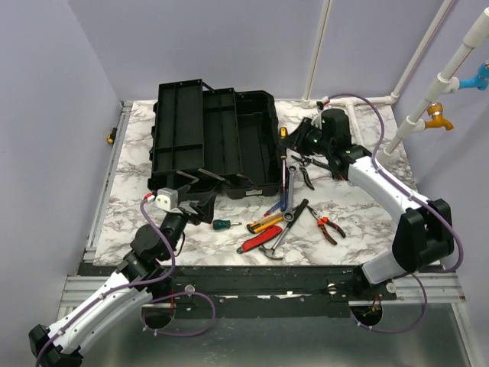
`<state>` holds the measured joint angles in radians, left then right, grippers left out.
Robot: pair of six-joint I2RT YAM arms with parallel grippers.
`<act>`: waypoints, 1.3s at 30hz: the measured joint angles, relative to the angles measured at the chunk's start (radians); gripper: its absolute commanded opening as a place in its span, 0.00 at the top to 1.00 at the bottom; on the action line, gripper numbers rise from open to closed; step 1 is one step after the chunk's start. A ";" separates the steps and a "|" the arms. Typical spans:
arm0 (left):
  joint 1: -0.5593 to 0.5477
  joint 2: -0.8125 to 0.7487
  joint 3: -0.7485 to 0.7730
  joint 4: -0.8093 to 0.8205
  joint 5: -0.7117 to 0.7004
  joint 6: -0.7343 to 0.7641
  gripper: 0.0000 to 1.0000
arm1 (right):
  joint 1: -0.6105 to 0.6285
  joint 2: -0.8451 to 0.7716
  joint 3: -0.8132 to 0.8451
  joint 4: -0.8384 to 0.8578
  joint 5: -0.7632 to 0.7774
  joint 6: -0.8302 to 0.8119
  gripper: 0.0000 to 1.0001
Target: Pack the tool kit
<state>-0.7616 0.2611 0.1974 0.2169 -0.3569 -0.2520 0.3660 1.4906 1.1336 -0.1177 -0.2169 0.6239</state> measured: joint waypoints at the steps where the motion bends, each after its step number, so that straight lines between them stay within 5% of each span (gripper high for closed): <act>1: 0.000 0.000 0.000 0.000 0.000 0.001 0.04 | 0.010 0.015 0.019 0.013 -0.016 0.014 0.98; 13: 0.000 -0.001 -0.027 0.015 0.000 0.016 0.05 | 0.223 0.333 0.423 0.084 -0.042 0.055 0.97; 25: 0.000 0.006 -0.035 0.031 0.001 0.023 0.05 | 0.249 0.523 0.609 0.053 0.056 0.036 0.94; 31: 0.000 0.011 -0.035 0.031 0.002 0.024 0.05 | 0.257 0.559 0.636 0.031 0.105 0.034 0.43; 39: 0.000 0.011 -0.035 0.031 0.002 0.024 0.05 | 0.261 0.578 0.678 0.002 0.148 0.018 0.39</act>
<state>-0.7616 0.2726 0.1623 0.2478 -0.3550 -0.2279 0.6273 2.0682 1.8118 -0.1162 -0.0689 0.6418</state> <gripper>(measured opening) 0.955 0.606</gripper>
